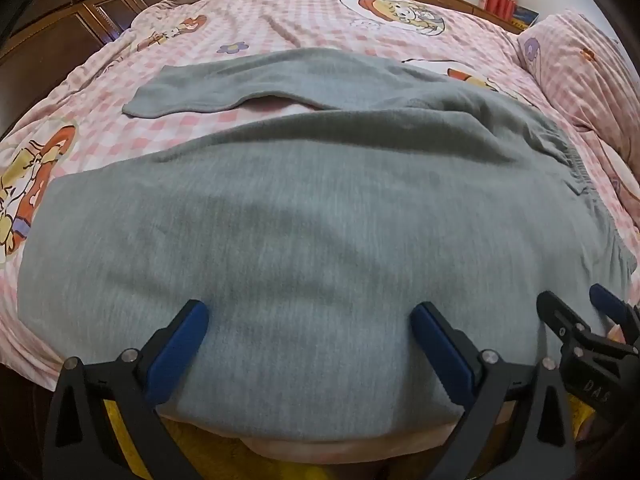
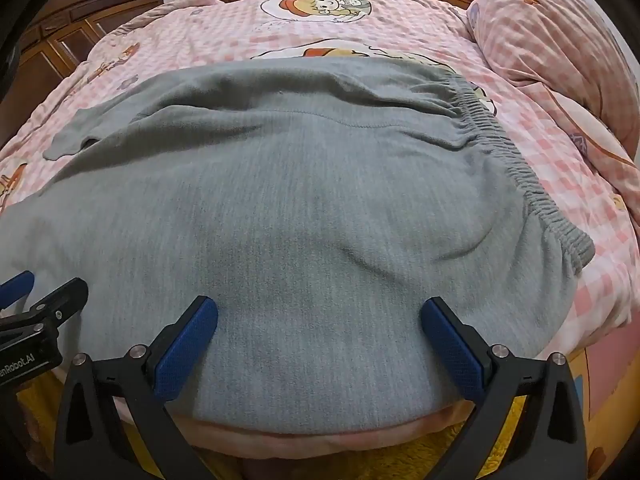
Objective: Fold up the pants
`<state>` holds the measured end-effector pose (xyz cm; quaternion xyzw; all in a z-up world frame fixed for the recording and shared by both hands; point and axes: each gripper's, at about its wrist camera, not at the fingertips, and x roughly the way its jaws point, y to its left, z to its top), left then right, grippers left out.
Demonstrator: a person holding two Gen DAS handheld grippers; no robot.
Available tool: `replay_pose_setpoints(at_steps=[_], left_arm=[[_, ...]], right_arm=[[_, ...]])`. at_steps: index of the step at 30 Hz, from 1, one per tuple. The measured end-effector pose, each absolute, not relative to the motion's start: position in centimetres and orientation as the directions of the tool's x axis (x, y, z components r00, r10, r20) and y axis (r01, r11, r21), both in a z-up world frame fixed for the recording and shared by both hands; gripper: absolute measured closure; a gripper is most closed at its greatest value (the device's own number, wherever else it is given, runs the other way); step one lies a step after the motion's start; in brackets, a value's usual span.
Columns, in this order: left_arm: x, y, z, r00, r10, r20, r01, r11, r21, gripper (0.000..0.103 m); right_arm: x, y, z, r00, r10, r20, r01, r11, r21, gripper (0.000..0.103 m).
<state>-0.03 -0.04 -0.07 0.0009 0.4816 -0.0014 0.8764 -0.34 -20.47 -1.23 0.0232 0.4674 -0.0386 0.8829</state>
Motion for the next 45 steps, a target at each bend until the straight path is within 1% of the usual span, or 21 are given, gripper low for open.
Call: replay_pose_setpoints(at_steps=[2,9,22,39,42,45], left_arm=[[0.0,0.0,-0.1,0.537,-0.001,-0.843,0.004,1.000,0.001,0.000],[0.4,0.1,0.0,0.511,-0.012,-0.860,0.019,1.000,-0.003,0.000],[0.9,0.0,0.1,0.473,-0.012,-0.881,0.030,1.000,0.003,0.000],[1.3,-0.2,0.4,0.450,-0.010,-0.893,0.044,0.999,0.012,0.000],[1.3,-0.2,1.0,0.453,-0.011,-0.892,0.053,0.998,0.015,0.001],[1.3,-0.1,2.6,0.490,-0.003,-0.872,0.057,0.998,0.029,0.001]], right_arm=[[-0.3,-20.4,-1.2,0.559,-0.049,-0.827,0.090,0.996,0.002,0.000],[1.0,-20.4,-1.2,0.489,-0.044,-0.871,0.090,0.996,0.000,0.000],[1.4,-20.5,-1.3,0.438,-0.049,-0.898,0.103,0.995,-0.004,0.000],[1.4,-20.5,-1.0,0.438,-0.044,-0.898,0.092,0.996,-0.004,0.000],[1.5,-20.5,-0.4,0.443,-0.032,-0.896,0.065,0.998,-0.004,0.000],[1.3,-20.4,0.7,0.474,-0.032,-0.880,0.039,0.999,-0.016,0.001]])
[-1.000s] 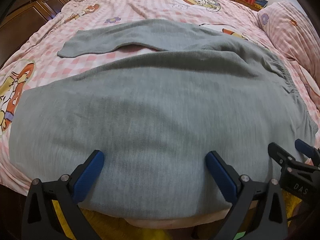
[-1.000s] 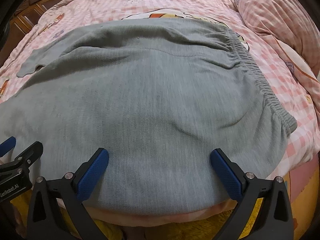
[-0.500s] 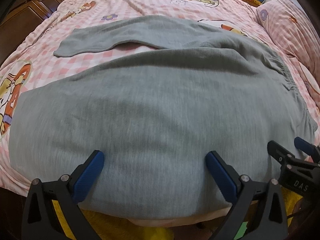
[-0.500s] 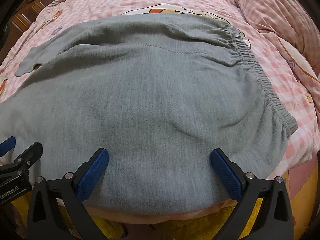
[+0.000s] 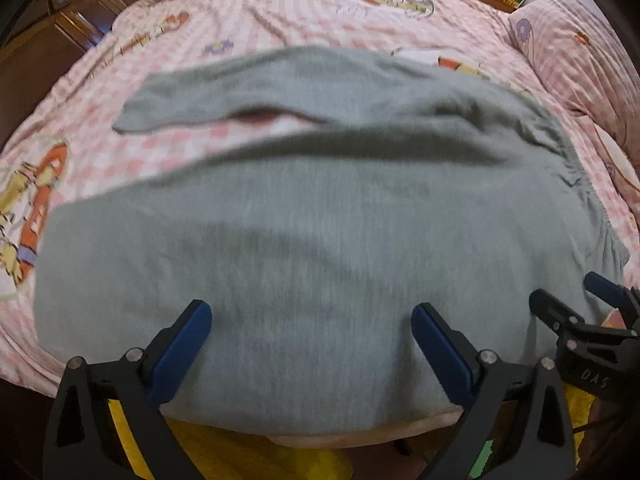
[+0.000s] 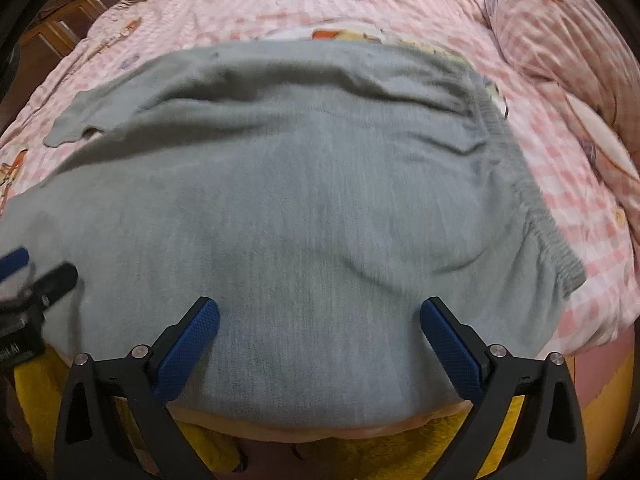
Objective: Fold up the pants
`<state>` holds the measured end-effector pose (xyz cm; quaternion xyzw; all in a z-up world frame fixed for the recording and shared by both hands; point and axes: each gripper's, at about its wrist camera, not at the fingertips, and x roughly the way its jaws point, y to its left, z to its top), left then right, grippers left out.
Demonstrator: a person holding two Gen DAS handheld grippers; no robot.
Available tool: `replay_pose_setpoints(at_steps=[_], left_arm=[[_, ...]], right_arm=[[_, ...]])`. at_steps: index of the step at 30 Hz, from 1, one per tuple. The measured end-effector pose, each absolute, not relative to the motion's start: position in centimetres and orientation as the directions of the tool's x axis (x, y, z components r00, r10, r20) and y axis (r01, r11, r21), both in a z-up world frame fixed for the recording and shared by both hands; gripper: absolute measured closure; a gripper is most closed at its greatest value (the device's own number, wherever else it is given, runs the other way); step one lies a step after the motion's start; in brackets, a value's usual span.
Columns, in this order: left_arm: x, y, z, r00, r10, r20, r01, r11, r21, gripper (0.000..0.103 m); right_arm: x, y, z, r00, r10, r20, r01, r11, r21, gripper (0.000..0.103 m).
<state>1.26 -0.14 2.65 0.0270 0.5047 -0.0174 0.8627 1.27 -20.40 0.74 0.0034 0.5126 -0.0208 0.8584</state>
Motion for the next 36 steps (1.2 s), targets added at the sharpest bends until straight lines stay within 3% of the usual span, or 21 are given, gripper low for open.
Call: replay_pose_setpoints(at_steps=[10,36], left_arm=[[2.1,1.1,6.4,0.526,-0.001,-0.850,0.028,0.999,0.016,0.001],[4.4,1.8,9.3,0.557,0.008,-0.830,0.039,0.999,0.036,0.001]], right_arm=[[0.8,-21.8,5.0,0.569,-0.003,-0.823,0.061,0.997,0.039,0.001],[3.0,-25.5,7.6,0.595,-0.024,-0.803,0.094,0.995,0.040,0.001]])
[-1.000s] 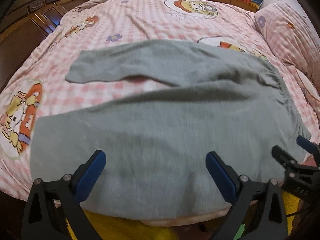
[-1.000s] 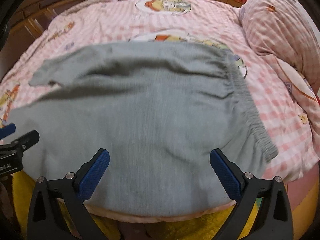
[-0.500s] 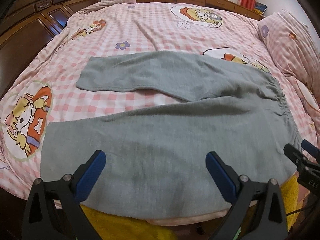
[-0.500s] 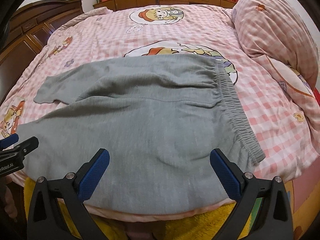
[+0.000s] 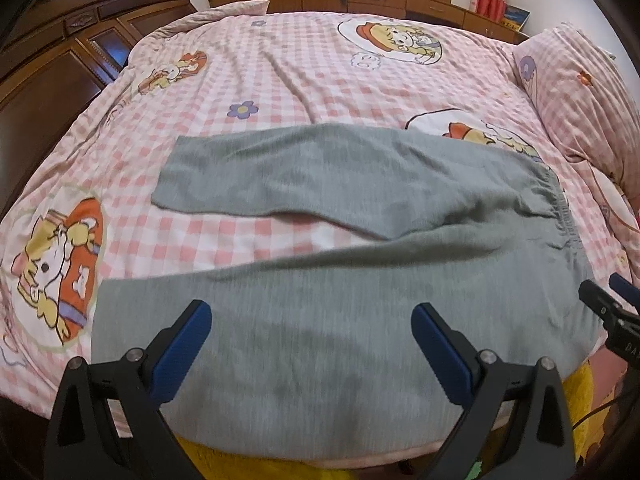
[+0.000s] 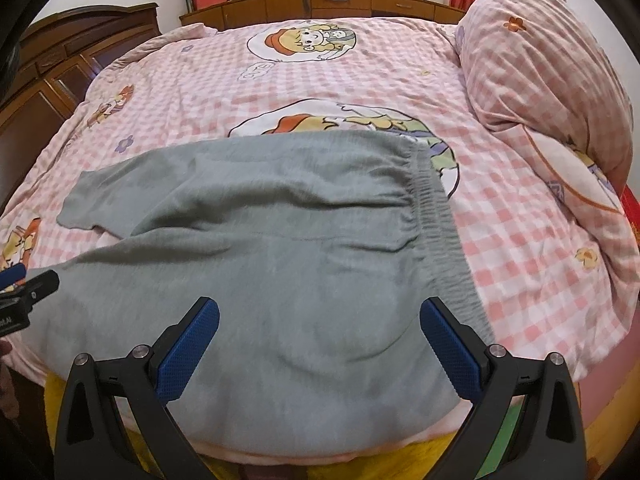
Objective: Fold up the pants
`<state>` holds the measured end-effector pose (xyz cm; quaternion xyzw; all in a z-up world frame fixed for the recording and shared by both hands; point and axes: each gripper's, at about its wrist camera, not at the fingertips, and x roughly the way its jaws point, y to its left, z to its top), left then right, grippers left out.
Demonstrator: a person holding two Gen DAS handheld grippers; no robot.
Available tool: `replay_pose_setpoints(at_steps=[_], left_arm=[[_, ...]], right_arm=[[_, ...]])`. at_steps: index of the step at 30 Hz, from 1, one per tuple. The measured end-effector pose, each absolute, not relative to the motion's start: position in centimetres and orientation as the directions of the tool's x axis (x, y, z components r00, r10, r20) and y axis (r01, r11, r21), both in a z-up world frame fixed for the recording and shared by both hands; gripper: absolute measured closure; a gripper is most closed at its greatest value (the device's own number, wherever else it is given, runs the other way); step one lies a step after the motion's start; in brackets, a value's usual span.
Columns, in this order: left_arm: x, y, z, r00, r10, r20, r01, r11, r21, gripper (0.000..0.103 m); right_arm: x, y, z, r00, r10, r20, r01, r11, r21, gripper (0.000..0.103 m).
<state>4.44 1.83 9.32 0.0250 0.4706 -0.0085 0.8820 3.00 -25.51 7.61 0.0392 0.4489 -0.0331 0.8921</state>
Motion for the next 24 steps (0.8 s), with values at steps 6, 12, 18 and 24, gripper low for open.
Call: replay_pose_setpoints(at_steps=[6,12,18,24], left_arm=[[7.4,1.3,9.8,0.564,0.009,-0.826,0.069,0.996,0.058,0.001],[11.0,0.8,9.9,0.571,0.023,-0.821,0.090,0.992,0.090,0.001],[15.0,0.6,9.3,0.556,0.010,-0.831,0.123,0.988,0.094,0.001],[19.4,1.0,8.3,0.523,-0.011,-0.852,0.132,0.989,0.068,0.001]], right_arm=[[5.0,-27.5,8.1,0.596,-0.027,-0.802,0.090,0.995,0.033,0.001],[7.5,-29.5,7.8,0.582,-0.030,-0.813,0.092,0.995,0.029,0.001],[10.7,-31.5,7.1,0.547,-0.022,-0.837,0.099,0.994,0.039,0.001],[13.8,-33.2,6.4,0.526,-0.045,-0.849,0.101,0.995,0.010,0.001]])
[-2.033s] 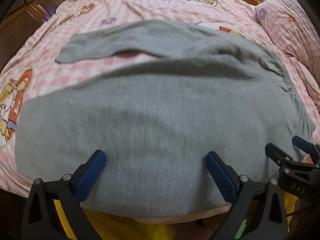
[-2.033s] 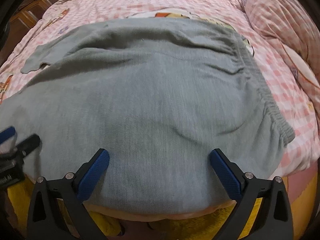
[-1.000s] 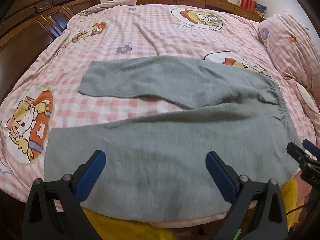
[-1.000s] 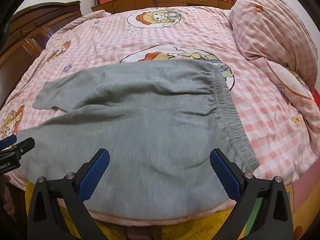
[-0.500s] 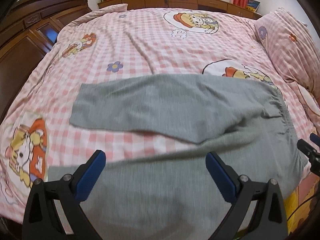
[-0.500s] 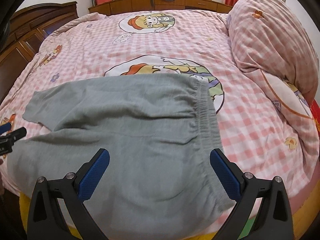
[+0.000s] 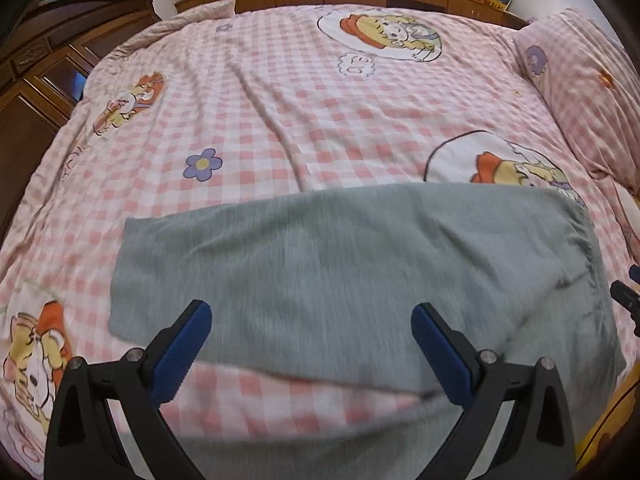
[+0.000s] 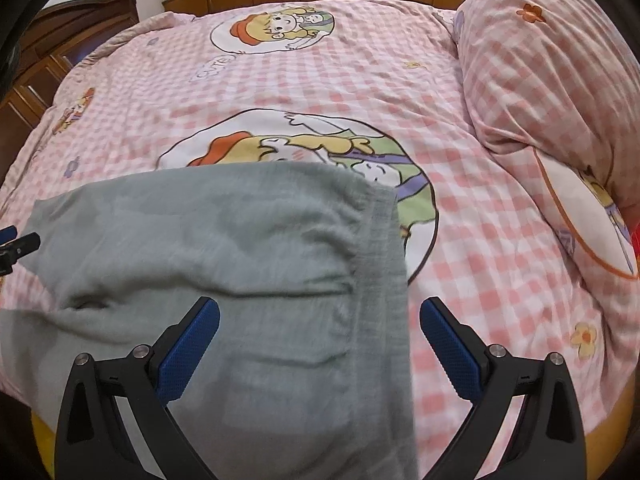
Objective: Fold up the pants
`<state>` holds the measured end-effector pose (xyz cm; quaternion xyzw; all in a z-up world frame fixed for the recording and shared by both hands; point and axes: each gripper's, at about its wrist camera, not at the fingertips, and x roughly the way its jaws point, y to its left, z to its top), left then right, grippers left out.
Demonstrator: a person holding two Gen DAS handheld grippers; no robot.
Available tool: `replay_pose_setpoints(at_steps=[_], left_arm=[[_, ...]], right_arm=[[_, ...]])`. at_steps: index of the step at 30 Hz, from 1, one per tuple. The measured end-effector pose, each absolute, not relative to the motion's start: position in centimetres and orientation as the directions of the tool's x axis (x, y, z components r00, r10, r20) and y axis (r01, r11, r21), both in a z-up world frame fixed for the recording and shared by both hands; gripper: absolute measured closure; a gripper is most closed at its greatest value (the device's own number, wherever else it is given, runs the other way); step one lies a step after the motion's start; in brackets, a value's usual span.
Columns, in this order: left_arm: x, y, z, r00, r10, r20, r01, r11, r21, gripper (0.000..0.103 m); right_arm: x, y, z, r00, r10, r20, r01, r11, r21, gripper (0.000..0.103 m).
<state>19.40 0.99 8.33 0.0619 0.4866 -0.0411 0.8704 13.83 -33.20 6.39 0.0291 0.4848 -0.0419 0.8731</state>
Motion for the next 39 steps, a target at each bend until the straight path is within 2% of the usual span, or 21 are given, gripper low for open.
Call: replay_pose_setpoints(at_steps=[13,19,23,25,26,28,29,30,31,32,33,35,39], left_arm=[[27.9,0.6,5.6,0.461,-0.076,-0.884,0.251,0.967,0.047,0.001],[30.4,-0.2,3.2,0.432,-0.043,-0.901,0.305,0.947,0.101,0.001],[31.7,-0.2,1.3,0.389,-0.051,-0.920,0.311,0.947,0.079,0.009],[31.8,-0.2,0.9,0.391,-0.053,-0.919,0.303,0.950,0.074,0.016],[31.8,-0.2,0.8,0.398,-0.059,-0.915,0.298,0.952,0.068,0.022],[31.5,-0.3,0.9,0.414,-0.067,-0.908,0.299,0.952,0.066,0.044],[31.2,-0.6,1.1,0.420,-0.069,-0.905,0.308,0.949,0.071,0.064],[31.1,-0.8,1.3,0.427,-0.054,-0.903,0.311,0.946,0.090,0.078],[31.1,-1.0,1.6,0.432,-0.040,-0.901,0.309,0.945,0.106,0.082],[31.1,-0.9,1.9,0.433,-0.041,-0.900,0.311,0.944,0.107,0.088],[31.1,-0.8,2.1,0.433,-0.050,-0.900,0.311,0.946,0.097,0.094],[31.2,0.0,2.8,0.432,-0.077,-0.899,0.297,0.953,0.061,0.099],[30.6,1.1,4.8,0.461,-0.116,-0.880,0.264,0.964,0.012,0.100]], right_arm=[[21.7,-36.5,4.4,0.464,-0.039,-0.885,0.056,0.998,-0.014,0.003],[25.3,-37.1,2.4,0.400,-0.007,-0.916,0.017,1.000,0.000,0.006],[26.8,-37.3,0.3,0.338,0.023,-0.941,-0.005,1.000,0.022,0.010],[26.9,-37.4,-0.7,0.328,0.028,-0.944,-0.002,1.000,0.029,0.010],[26.8,-37.4,-0.8,0.336,0.030,-0.941,0.000,0.999,0.032,0.011],[26.4,-37.3,-0.6,0.357,0.035,-0.933,-0.008,0.999,0.035,0.016],[26.2,-37.2,-0.4,0.366,0.043,-0.930,-0.017,0.999,0.039,0.028],[25.9,-37.0,-0.2,0.375,0.049,-0.926,-0.026,0.999,0.042,0.046],[25.6,-36.9,0.2,0.380,0.061,-0.923,-0.041,0.998,0.049,0.056],[25.4,-36.8,0.6,0.384,0.072,-0.921,-0.054,0.997,0.055,0.075],[25.2,-36.6,1.0,0.387,0.083,-0.918,-0.063,0.996,0.064,0.079],[24.7,-36.4,2.0,0.412,0.085,-0.907,-0.073,0.996,0.061,0.080],[23.6,-36.7,4.1,0.475,0.094,-0.875,-0.077,0.995,0.065,0.080]])
